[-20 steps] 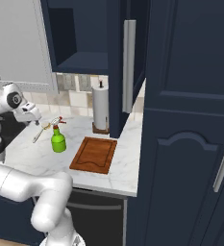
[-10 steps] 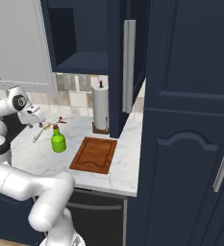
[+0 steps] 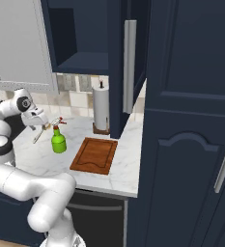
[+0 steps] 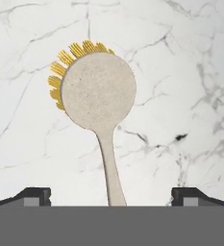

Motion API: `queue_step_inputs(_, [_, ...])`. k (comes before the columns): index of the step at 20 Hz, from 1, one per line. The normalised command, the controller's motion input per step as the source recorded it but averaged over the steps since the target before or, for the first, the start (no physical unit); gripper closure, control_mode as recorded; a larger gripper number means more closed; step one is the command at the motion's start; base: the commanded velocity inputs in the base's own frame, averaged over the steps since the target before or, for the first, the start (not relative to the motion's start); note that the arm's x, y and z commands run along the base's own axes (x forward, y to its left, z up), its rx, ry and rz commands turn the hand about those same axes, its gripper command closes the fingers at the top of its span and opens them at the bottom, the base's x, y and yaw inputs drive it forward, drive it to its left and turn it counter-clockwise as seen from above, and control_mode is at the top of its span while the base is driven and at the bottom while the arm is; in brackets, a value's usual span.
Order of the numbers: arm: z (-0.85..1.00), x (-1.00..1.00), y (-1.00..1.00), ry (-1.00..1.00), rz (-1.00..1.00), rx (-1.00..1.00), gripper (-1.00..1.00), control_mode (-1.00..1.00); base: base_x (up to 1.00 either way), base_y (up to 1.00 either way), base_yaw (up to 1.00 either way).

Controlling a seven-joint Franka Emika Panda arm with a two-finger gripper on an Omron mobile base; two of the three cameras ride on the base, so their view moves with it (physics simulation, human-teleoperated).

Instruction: Grab the spray bottle from the cabinet, then place it next to the cutting board for sanitizing. Then grab the dish brush from the countertop next to the sink and place it next to the cutting board.

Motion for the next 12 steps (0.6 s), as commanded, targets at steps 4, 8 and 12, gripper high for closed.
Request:
queue_step_inputs(4, [-0.33, 0.05, -0.04, 0.02, 0.0, 0.03, -1.0, -1.0, 0.0, 0.0, 0.0])
queue_step_inputs(8, [-0.28, 0.08, -0.04, 0.02, 0.0, 0.04, -1.0, -1.0, 0.0, 0.0, 0.0])
queue_step_inputs(12, [-0.25, 0.17, 0.0, 0.01, 0.0, 0.02, -1.0, -1.0, 0.0, 0.0, 0.0])
